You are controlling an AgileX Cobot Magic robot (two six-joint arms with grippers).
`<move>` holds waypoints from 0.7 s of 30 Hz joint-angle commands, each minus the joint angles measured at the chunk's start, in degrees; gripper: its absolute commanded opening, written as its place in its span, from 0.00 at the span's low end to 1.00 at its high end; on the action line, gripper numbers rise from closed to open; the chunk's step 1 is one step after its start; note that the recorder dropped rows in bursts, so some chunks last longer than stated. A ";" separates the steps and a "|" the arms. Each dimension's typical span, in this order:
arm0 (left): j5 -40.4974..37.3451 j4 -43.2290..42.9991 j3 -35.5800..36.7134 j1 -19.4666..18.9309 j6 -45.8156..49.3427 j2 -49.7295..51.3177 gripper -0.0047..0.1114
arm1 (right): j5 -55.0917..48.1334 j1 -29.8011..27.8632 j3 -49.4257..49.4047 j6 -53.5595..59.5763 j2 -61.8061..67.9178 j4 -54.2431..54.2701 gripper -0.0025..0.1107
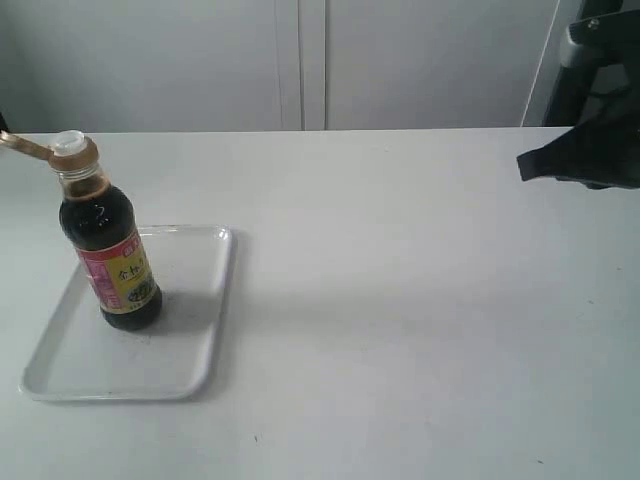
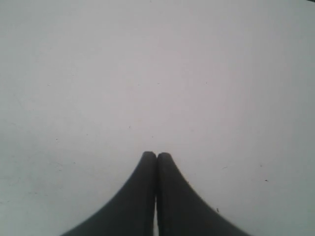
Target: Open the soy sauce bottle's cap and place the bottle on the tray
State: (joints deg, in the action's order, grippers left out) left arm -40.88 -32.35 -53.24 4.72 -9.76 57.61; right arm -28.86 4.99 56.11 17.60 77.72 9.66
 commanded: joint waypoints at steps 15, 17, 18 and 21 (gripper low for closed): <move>-2.47 34.27 5.10 0.03 15.83 -12.85 0.04 | -16.15 -0.43 -2.77 -5.00 -13.41 -8.27 0.02; -0.34 35.40 7.09 0.03 15.83 -14.64 0.04 | -13.51 -0.43 -4.34 -6.07 -16.41 -8.26 0.02; 0.51 36.25 8.08 0.03 15.83 -15.64 0.04 | -12.12 -0.43 -5.25 -6.33 -17.98 -8.12 0.02; 2.50 37.45 10.30 0.03 16.00 -18.83 0.04 | -7.63 -0.43 -8.19 -6.45 -22.51 -7.97 0.02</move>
State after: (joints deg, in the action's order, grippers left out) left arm -40.14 3.34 -44.71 4.72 6.00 41.79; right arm -40.55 4.99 50.34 11.88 59.30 1.37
